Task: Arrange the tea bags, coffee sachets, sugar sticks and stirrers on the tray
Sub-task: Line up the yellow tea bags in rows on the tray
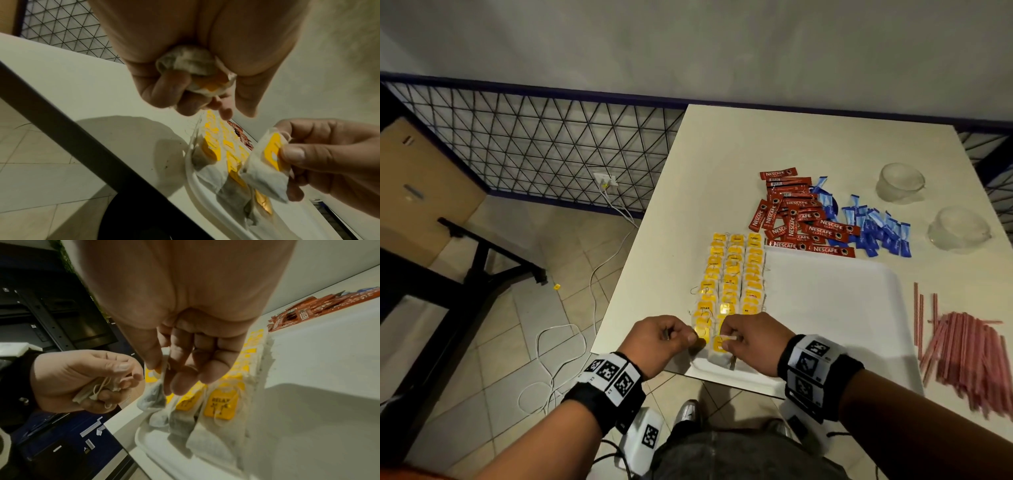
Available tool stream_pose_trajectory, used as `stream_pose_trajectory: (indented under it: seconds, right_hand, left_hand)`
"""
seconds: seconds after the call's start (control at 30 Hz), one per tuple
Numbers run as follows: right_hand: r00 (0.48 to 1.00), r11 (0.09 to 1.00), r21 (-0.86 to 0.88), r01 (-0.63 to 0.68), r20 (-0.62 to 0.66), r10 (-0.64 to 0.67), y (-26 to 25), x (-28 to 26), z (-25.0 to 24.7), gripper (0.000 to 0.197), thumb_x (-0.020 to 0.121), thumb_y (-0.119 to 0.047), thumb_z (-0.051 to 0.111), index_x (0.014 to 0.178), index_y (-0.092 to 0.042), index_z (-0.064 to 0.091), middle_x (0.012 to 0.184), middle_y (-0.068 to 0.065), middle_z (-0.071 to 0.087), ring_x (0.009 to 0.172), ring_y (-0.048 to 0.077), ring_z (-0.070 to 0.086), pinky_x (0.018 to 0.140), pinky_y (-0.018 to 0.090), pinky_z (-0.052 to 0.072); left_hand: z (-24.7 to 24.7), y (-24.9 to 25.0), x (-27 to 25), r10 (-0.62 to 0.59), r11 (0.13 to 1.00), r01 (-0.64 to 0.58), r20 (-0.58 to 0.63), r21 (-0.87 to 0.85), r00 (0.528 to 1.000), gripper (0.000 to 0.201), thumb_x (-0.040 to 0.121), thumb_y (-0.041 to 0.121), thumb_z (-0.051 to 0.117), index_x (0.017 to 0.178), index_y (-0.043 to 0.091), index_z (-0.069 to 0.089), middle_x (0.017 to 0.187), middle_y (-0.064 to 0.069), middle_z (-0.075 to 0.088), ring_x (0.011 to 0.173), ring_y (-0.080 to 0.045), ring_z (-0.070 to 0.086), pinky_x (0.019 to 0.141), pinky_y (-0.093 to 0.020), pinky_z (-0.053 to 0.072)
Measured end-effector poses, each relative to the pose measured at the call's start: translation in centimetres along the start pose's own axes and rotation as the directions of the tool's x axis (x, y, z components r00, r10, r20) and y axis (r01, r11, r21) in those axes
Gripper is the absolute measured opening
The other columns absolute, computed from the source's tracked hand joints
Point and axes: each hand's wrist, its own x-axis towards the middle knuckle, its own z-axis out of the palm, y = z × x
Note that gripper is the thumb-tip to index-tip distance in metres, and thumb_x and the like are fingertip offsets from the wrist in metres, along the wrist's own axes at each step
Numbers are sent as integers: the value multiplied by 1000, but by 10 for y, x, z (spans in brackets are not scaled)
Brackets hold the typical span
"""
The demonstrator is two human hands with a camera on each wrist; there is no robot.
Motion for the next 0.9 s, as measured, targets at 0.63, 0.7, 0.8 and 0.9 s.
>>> stream_pose_trajectory:
  seconds: [0.63,0.7,0.8,0.9]
  right_hand:
    - [994,976,-195,-94,-75,80,17,22,35,25,95,-36,50,113,-19,53,114,3,54,102,23,55,76,27,36]
    - [992,976,-192,-101,-90,85,18,21,34,23,95,-37,50,110,-19,52,112,2,54,99,22,55,75,27,37]
    - [991,976,-187,-114,-96,97,18,20,32,22,94,-37,51,108,-21,51,111,1,53,96,22,55,77,29,40]
    - [989,978,-171,-119,-103,102,19,21,30,21,94,-37,50,109,-24,49,111,0,52,94,23,55,80,32,45]
  left_hand:
    - [26,5,-14,254,795,-350,252,496,934,25,94,40,53,115,37,65,103,11,60,100,-11,58,83,-24,44]
    - [34,6,-12,289,656,-439,333,614,897,32,97,41,42,123,39,59,115,6,59,103,-19,59,80,-31,47]
    - [43,5,-11,284,544,-497,409,676,867,39,96,41,35,124,32,61,114,-3,60,97,-31,63,70,-36,49]
    - [43,3,-10,191,528,-466,436,710,880,34,100,35,41,132,31,54,121,-4,55,104,-33,59,77,-36,49]
